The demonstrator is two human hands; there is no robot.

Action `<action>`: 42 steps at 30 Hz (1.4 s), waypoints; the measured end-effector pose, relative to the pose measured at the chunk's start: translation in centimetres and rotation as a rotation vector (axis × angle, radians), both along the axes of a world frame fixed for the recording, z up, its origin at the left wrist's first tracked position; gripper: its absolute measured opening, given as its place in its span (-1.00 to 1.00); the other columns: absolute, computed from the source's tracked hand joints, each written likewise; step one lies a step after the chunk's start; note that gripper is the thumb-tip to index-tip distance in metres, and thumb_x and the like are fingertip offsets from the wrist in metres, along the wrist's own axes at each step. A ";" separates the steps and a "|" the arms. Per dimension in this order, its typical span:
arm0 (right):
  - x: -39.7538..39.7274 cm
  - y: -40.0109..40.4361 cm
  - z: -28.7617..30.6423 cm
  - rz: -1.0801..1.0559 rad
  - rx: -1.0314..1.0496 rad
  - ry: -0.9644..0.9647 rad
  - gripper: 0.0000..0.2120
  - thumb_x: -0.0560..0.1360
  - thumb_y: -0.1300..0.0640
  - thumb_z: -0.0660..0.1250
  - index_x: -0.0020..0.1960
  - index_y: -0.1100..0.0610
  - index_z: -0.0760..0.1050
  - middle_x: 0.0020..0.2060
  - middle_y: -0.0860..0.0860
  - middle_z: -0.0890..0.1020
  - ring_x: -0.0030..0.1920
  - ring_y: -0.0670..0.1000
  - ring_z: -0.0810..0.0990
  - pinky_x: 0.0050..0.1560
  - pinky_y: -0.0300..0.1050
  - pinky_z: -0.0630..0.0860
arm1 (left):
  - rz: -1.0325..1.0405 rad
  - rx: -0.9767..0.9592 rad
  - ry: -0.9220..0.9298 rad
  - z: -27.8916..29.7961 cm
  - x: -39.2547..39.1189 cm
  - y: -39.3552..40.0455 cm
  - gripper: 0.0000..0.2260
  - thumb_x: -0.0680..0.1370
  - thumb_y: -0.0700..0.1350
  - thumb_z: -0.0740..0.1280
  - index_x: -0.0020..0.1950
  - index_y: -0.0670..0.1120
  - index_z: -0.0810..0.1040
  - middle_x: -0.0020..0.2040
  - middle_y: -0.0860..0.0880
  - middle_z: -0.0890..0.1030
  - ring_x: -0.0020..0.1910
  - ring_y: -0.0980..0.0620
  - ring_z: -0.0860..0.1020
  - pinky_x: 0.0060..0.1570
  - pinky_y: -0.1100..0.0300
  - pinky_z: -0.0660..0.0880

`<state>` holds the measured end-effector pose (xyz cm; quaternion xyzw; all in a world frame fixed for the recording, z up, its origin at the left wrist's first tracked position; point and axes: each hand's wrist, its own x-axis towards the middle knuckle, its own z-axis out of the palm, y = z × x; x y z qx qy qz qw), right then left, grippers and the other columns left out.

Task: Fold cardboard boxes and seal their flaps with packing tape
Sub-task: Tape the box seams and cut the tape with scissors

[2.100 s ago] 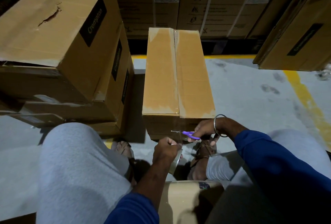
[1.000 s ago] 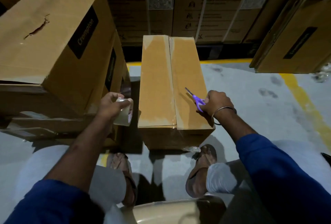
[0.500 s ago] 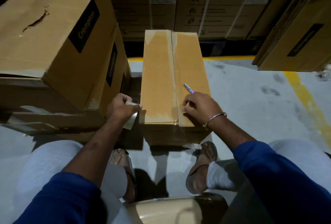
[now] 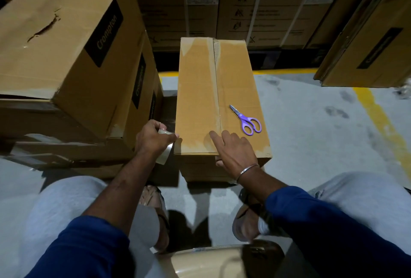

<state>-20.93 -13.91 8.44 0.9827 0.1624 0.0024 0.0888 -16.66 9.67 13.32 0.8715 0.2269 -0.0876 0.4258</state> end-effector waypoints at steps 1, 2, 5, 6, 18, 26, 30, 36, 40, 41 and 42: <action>-0.1 0.1 -0.3 0.000 -0.005 -0.023 -0.06 0.28 -0.12 0.63 0.52 0.07 0.25 0.02 0.12 0.49 -0.15 0.12 0.50 -0.28 0.01 0.28 | -0.003 -0.001 0.003 -0.1 0.0 0.0 -0.64 0.46 -0.01 0.59 0.15 0.02 0.51 0.12 -0.01 0.51 0.10 -0.08 0.50 -0.12 0.04 0.47; -0.1 0.0 -0.4 0.005 -0.005 -0.027 -0.05 0.29 -0.12 0.62 0.53 0.07 0.23 0.03 0.12 0.49 -0.14 0.12 0.49 -0.27 0.01 0.28 | -0.005 0.000 0.008 -0.1 0.0 0.0 -0.64 0.46 -0.01 0.59 0.16 0.02 0.51 0.12 -0.01 0.51 0.10 -0.08 0.50 -0.09 0.03 0.48; 0.2 -0.4 0.8 0.006 0.099 0.025 0.02 0.28 -0.22 0.61 0.57 0.00 0.17 0.09 0.08 0.47 -0.08 0.11 0.52 -0.27 -0.01 0.36 | -0.011 0.002 0.009 -0.3 0.1 0.1 -0.64 0.46 0.00 0.59 0.15 0.02 0.52 0.14 -0.02 0.53 0.11 -0.09 0.52 -0.08 0.01 0.49; 0.4 -0.7 1.5 -0.023 0.198 0.055 0.01 0.29 -0.28 0.58 0.57 -0.02 0.18 0.13 0.07 0.47 -0.03 0.11 0.55 -0.26 -0.02 0.40 | -0.016 0.008 0.003 -0.4 0.2 0.2 -0.63 0.45 0.01 0.59 0.15 0.02 0.52 0.14 -0.03 0.54 0.12 -0.10 0.53 -0.07 0.01 0.50; 3.8 -6.9 1.7 -0.777 0.771 0.111 -0.83 0.60 -0.05 0.36 0.15 -0.03 0.48 0.08 0.11 0.47 -0.14 0.14 0.50 -0.11 -0.09 0.37 | 0.031 -0.083 0.036 -0.6 0.3 0.0 -0.61 0.42 -0.02 0.62 0.13 0.03 0.53 0.17 -0.04 0.55 0.13 -0.14 0.52 -0.01 -0.03 0.53; 6.2 -7.3 1.8 -0.764 0.712 0.056 -0.75 0.61 0.00 0.36 0.19 0.14 0.50 0.08 0.17 0.57 -0.02 0.19 0.57 -0.14 -0.09 0.37 | 0.096 -0.063 -0.013 -0.3 1.5 -1.9 -0.58 0.42 -0.02 0.63 0.15 0.03 0.50 0.14 -0.07 0.57 0.09 -0.15 0.57 -0.11 -0.04 0.60; 9.1 -7.8 1.5 -0.759 0.666 0.045 -0.70 0.62 0.03 0.33 0.25 0.20 0.49 0.14 0.21 0.59 0.09 0.25 0.60 -0.05 -0.01 0.48 | 0.134 -0.070 -0.040 -0.2 3.4 -3.1 -0.59 0.42 -0.02 0.63 0.13 0.05 0.50 0.14 -0.07 0.58 0.05 -0.15 0.59 -0.34 0.09 0.52; 13.2 -9.6 2.3 -0.806 0.617 -0.014 -0.70 0.65 0.04 0.28 0.29 0.20 0.48 0.16 0.22 0.60 0.11 0.27 0.60 0.02 0.06 0.55 | 0.155 -0.086 -0.099 -0.7 6.6 -4.3 -0.59 0.39 0.02 0.64 0.10 0.11 0.51 0.13 -0.04 0.59 0.05 -0.13 0.59 -0.05 -0.09 0.66; 13.4 -11.0 2.4 -0.751 0.574 -0.012 -0.71 0.63 0.02 0.31 0.26 0.17 0.54 0.09 0.21 0.64 0.05 0.26 0.61 -0.04 0.03 0.55 | 0.114 -0.066 -0.070 -1.6 7.0 -4.3 -0.60 0.39 0.03 0.63 0.11 0.07 0.53 0.10 -0.02 0.59 0.05 -0.10 0.58 -0.09 0.04 0.58; 13.3 -11.2 2.5 -0.730 0.557 -0.010 -0.72 0.63 0.02 0.32 0.25 0.16 0.57 0.07 0.22 0.65 0.04 0.27 0.61 -0.08 0.00 0.51 | 0.113 -0.081 -0.061 -1.7 7.0 -4.2 -0.60 0.39 0.01 0.64 0.11 0.05 0.53 0.11 -0.03 0.60 0.04 -0.10 0.58 -0.12 0.08 0.55; 13.2 -11.3 2.8 -0.709 0.531 -0.010 -0.73 0.62 0.02 0.33 0.22 0.16 0.59 0.04 0.23 0.65 0.02 0.28 0.61 -0.11 -0.02 0.46 | 0.108 -0.091 -0.056 -1.7 7.1 -4.1 -0.60 0.38 0.00 0.64 0.09 0.04 0.53 0.10 -0.03 0.60 0.03 -0.09 0.57 -0.11 0.08 0.54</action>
